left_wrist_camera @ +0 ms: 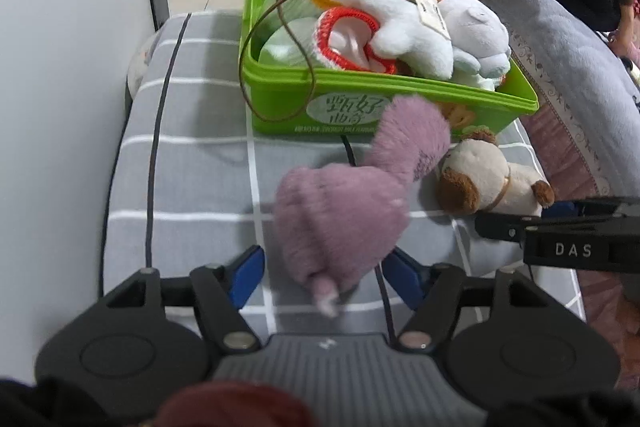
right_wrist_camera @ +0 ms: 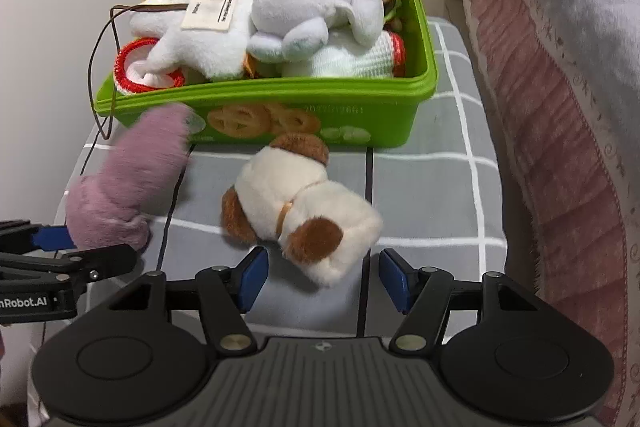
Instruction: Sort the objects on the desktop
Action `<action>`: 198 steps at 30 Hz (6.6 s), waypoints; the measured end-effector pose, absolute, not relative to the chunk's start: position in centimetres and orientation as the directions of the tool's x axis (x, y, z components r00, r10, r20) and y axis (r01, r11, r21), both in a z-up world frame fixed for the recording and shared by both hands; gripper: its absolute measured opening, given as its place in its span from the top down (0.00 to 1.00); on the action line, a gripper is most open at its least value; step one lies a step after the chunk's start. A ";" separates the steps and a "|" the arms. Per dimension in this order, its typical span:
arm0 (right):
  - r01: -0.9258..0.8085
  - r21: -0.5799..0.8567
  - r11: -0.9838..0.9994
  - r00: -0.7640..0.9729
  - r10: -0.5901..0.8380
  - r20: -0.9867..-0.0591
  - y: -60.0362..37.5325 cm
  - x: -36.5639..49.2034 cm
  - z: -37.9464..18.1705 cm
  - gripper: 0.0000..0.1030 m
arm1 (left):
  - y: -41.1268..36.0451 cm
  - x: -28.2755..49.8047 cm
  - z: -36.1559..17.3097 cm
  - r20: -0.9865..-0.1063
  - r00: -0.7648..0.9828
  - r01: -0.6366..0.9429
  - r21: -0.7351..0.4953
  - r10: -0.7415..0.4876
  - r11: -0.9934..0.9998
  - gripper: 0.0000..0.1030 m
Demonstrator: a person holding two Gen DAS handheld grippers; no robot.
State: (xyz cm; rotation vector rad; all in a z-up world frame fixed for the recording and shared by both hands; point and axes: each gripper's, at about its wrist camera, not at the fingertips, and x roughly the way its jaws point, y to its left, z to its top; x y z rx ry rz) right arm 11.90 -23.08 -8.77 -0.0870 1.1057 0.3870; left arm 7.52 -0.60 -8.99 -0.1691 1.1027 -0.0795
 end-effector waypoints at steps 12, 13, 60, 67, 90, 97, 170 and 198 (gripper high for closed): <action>-0.371 0.094 0.924 0.473 0.275 -0.837 -21.2 12.4 -8.7 0.51 | -1.4 7.4 -8.8 -0.870 0.471 -0.022 -0.175 -0.144 0.984 0.55; -0.369 0.097 0.924 0.474 0.277 -0.836 -21.2 12.3 -8.7 0.53 | -1.4 7.4 -9.1 -0.874 0.466 -0.028 -0.175 -0.142 0.984 0.55; -0.371 0.230 0.900 0.484 0.399 -0.779 -21.7 10.6 -0.3 0.63 | 2.4 6.4 -1.1 -0.763 0.643 -0.107 -0.184 -0.073 0.977 0.60; -0.393 0.230 0.890 0.509 0.419 -0.752 -20.1 12.8 3.7 0.63 | 3.6 8.6 2.1 -0.740 0.672 -0.115 -0.139 -0.026 0.984 0.60; -0.429 0.128 0.894 0.524 0.361 -0.771 -16.1 22.2 3.6 0.63 | 2.8 19.9 -0.4 -0.754 0.657 -0.054 -0.017 0.023 0.998 0.59; -0.439 0.133 0.889 0.500 0.365 -0.786 -15.1 23.8 1.5 0.63 | 2.1 21.7 -1.9 -0.761 0.649 0.014 0.019 0.006 1.000 0.59; -0.426 0.110 0.898 0.435 0.310 -0.846 -18.6 11.1 -1.5 0.21 | 0.3 7.1 -3.6 -0.852 0.523 -0.086 -0.092 -0.034 0.992 0.01; -0.418 0.082 0.905 0.406 0.266 -0.874 -18.6 8.3 -3.7 0.19 | -0.1 6.4 -6.0 -0.899 0.436 -0.193 -0.052 0.038 0.980 0.00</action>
